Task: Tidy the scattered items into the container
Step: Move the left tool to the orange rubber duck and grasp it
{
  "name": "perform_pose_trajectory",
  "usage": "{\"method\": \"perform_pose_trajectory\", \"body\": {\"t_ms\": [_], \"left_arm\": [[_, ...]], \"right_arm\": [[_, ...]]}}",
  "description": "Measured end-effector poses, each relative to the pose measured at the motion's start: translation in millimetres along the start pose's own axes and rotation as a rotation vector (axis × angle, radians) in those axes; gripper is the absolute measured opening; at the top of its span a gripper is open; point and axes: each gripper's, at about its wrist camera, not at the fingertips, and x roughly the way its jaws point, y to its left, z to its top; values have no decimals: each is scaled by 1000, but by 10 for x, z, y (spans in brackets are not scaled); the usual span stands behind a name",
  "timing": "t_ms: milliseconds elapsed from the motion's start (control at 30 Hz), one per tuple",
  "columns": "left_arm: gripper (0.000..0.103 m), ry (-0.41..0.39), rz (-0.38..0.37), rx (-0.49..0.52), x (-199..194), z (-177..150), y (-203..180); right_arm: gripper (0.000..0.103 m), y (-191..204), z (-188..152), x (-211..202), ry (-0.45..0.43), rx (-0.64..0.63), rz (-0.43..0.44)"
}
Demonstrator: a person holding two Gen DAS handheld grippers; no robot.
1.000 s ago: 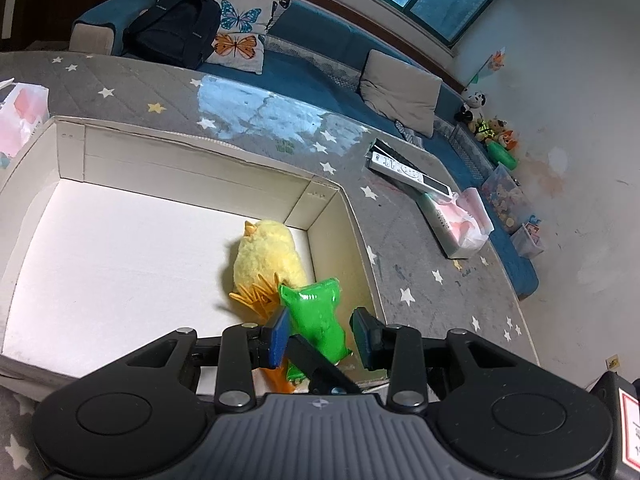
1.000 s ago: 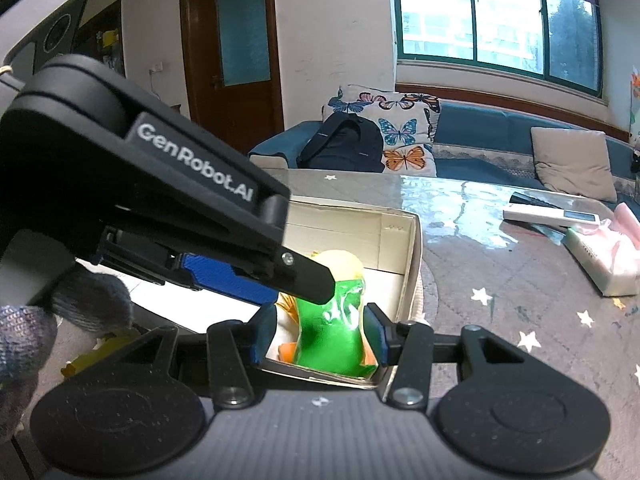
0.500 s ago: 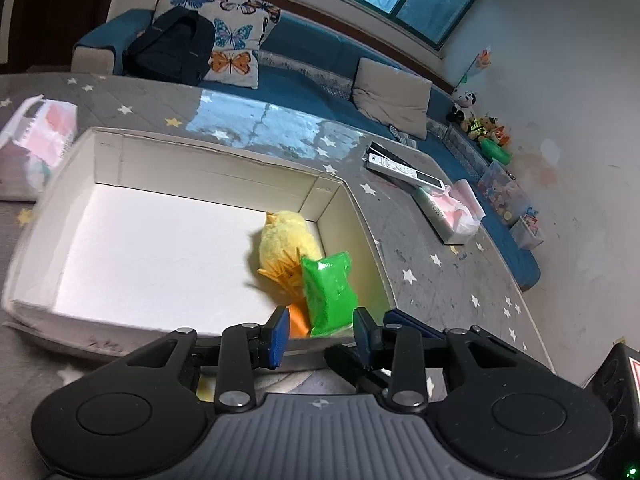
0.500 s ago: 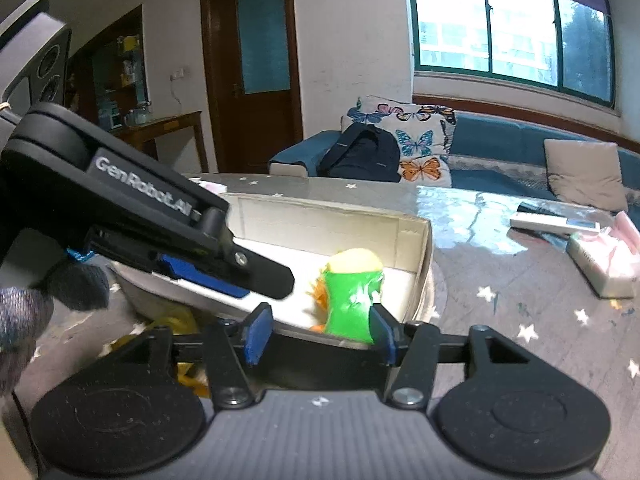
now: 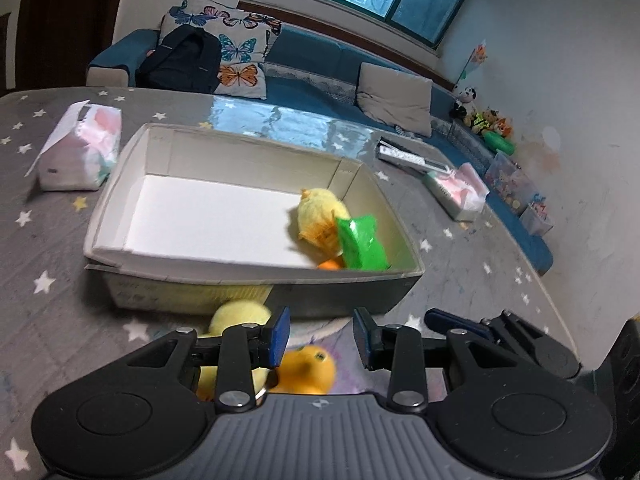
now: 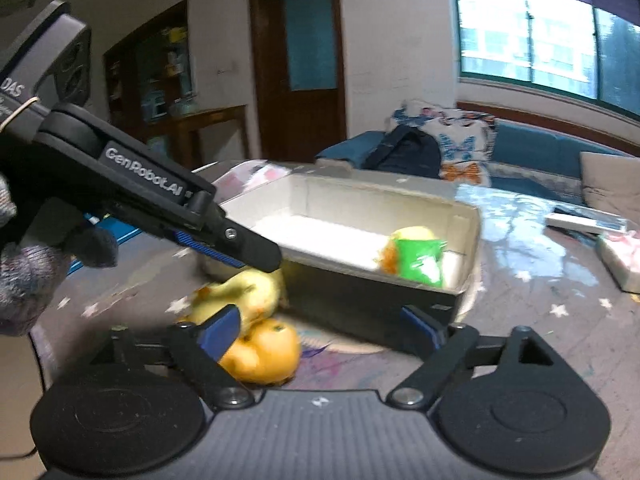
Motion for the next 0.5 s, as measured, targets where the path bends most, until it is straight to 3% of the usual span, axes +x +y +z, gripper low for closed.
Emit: {"method": "perform_pose_trajectory", "body": {"t_ms": [233,500], "left_arm": [[38,28,-11,46,-85,-247,21],[38,62,-15,64,-13,-374,46]], "right_arm": [[99,285,-144,115,42,-63,91],[100,472,-295,336,92,-92,119]]}}
